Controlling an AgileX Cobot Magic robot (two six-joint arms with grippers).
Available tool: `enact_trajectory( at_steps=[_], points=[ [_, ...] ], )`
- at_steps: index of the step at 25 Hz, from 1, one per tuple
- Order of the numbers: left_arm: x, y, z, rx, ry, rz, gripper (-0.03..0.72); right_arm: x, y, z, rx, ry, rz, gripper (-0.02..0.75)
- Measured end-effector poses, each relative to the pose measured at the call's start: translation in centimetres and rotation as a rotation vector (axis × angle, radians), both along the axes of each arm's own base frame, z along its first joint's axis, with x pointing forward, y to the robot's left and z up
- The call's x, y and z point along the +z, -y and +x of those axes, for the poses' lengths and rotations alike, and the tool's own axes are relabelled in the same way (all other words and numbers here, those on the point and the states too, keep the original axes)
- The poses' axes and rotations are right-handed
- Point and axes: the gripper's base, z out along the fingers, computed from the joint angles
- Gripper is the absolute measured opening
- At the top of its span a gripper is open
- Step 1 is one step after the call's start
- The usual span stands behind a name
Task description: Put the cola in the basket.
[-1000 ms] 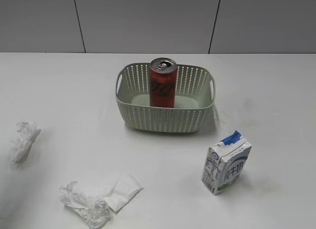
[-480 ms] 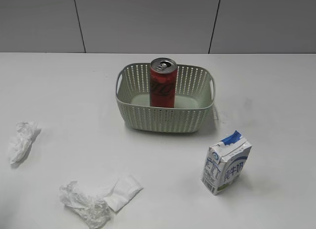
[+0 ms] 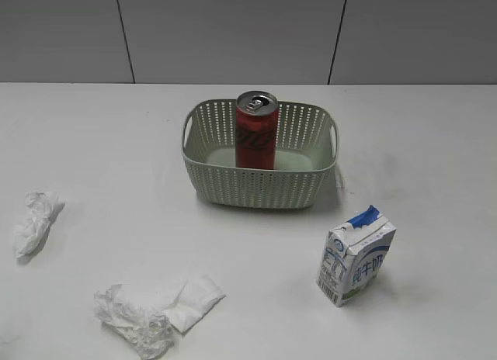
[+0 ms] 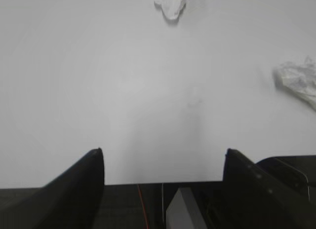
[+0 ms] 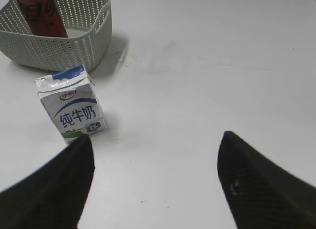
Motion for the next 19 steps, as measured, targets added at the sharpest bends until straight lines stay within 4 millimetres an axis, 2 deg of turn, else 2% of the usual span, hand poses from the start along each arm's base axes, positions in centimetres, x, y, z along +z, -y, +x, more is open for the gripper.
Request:
enact_trajectory(
  at_steps=[11,19],
  points=[
    [1.9,-0.4,-3.9,0.001,0.296,-0.031,0.553,0.0,0.0,0.0,0.000,0.000,0.000,0.590],
    [2.6,-0.8,-7.9,0.000,0.563,-0.059,0.553,0.0,0.0,0.0,0.000,0.000,0.000,0.590]
  ],
)
